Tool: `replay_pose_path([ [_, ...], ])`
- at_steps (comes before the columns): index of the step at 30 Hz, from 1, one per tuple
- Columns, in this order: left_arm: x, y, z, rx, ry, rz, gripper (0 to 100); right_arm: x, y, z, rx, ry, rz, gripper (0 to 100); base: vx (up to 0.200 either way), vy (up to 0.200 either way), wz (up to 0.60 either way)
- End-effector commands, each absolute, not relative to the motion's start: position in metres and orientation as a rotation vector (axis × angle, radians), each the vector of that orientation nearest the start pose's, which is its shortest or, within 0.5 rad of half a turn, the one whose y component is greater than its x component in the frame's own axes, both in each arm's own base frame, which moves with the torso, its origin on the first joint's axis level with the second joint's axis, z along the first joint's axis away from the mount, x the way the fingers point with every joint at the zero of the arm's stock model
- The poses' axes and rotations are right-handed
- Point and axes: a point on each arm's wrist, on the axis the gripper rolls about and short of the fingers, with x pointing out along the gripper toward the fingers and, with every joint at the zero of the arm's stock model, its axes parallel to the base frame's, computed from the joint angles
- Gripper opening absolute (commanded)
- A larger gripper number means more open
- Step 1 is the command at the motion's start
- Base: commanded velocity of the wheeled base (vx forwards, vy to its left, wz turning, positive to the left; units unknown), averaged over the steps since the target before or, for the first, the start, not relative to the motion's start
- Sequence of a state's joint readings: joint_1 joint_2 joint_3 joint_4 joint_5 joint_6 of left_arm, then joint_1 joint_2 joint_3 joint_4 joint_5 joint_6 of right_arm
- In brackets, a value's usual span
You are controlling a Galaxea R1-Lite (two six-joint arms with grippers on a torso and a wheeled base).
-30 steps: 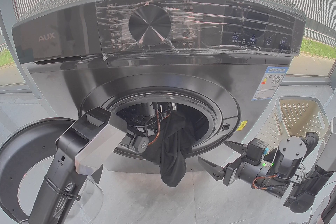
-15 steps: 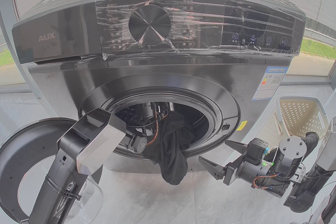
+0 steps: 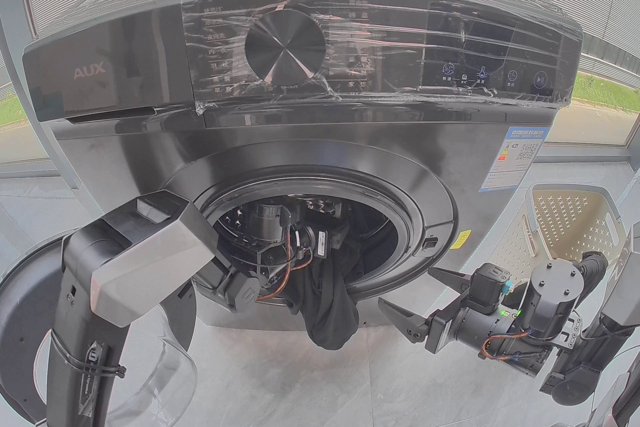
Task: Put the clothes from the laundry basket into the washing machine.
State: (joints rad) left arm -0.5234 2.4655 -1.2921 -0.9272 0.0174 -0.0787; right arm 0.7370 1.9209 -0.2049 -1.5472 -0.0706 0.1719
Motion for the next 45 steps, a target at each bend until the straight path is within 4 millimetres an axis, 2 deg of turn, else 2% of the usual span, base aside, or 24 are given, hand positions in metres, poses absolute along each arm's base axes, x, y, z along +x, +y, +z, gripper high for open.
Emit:
replay_pose_path([
  [1, 0.379, -0.231, 0.045, 0.025, 0.318, -0.563, 100, 0.189, 0.170, 0.083, 0.098, 0.202, 0.653, 100, 0.000, 0.000, 0.00],
  [12, 0.380, -0.233, 0.011, 0.077, 0.389, -0.566, 100, 0.190, 0.170, 0.084, 0.100, 0.197, 0.652, 100, 0.000, 0.000, 0.00],
  [17, 0.382, -0.234, -0.012, 0.089, 0.434, -0.560, 100, 0.190, 0.170, 0.085, 0.103, 0.190, 0.651, 100, 0.000, 0.000, 0.00],
  [26, 0.391, -0.236, -0.021, 0.096, 0.427, -0.549, 100, 0.191, 0.171, 0.087, 0.108, 0.184, 0.653, 100, 0.000, 0.000, 0.00],
  [27, 0.391, -0.236, -0.022, 0.098, 0.424, -0.548, 0, 0.191, 0.171, 0.087, 0.108, 0.184, 0.652, 100, 0.000, 0.000, 0.00],
  [34, 0.395, -0.236, -0.016, 0.089, 0.399, -0.543, 0, 0.192, 0.171, 0.087, 0.109, 0.182, 0.649, 100, 0.000, 0.000, 0.00],
  [41, 0.431, -0.242, 0.030, -0.044, 0.215, -0.431, 0, 0.192, 0.170, 0.088, 0.110, 0.179, 0.648, 100, 0.000, 0.000, 0.00],
  [45, 0.441, -0.243, 0.038, -0.064, 0.156, -0.401, 0, 0.193, 0.171, 0.088, 0.113, 0.175, 0.648, 100, 0.000, 0.000, 0.00],
])
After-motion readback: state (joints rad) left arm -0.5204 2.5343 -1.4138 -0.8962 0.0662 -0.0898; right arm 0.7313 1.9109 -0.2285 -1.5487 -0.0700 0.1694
